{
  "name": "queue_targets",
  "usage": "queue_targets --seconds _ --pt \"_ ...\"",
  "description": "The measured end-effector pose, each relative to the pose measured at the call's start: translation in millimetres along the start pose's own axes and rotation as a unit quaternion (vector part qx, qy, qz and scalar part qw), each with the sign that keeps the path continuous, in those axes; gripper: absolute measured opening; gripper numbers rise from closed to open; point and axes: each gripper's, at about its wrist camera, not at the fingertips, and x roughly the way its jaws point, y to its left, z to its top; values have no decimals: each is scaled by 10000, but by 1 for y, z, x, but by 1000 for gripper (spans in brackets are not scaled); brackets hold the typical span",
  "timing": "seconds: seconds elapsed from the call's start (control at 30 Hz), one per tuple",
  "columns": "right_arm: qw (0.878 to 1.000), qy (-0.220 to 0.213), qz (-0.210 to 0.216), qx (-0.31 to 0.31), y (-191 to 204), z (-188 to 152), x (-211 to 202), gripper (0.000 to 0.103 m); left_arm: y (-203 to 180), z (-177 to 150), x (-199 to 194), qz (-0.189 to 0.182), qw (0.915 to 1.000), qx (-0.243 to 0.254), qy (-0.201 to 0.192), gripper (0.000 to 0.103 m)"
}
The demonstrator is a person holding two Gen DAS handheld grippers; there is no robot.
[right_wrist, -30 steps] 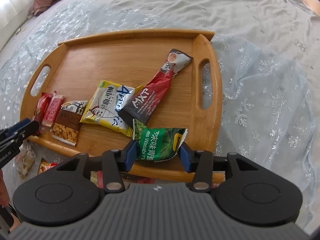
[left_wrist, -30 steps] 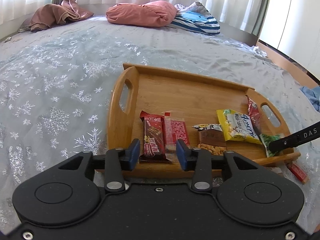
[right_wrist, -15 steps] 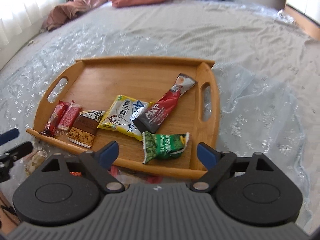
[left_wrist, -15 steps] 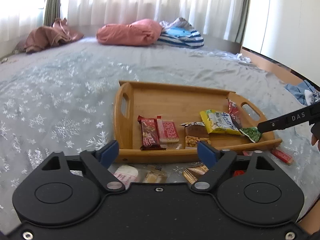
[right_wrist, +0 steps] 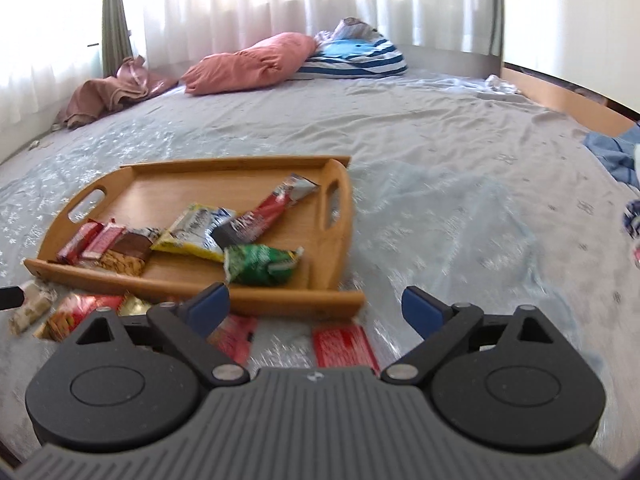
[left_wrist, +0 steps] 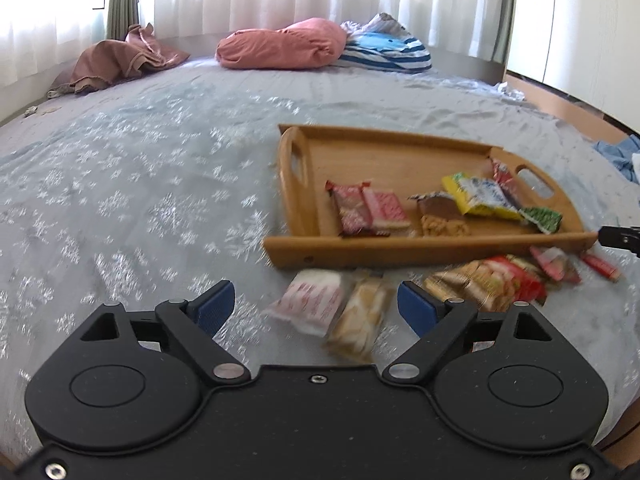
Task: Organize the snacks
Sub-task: 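Grasp the white-red wrapped pack with the left tool while the right tool grasps the red biscuit pack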
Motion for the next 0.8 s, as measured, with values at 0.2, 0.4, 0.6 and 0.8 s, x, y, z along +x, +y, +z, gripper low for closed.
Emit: queue_targets --seconds 0.2,0.4,0.6,0.8 --pt "9995 -137 -237 179 -9 -20 -3 99 6 -5 0 11 9998 -187 -33 80" --pt "9994 -146 -279 144 -11 -30 -2 99 9 -1 2 -124 9996 -269 9 58" --pt "9979 -378 -519 -124 1 -35 -5 75 6 3 9 -161 9993 -302 131 42" --pt "9952 -434 -555 -681 20 -39 -8 53 2 1 10 -111 9996 -233 153 31"
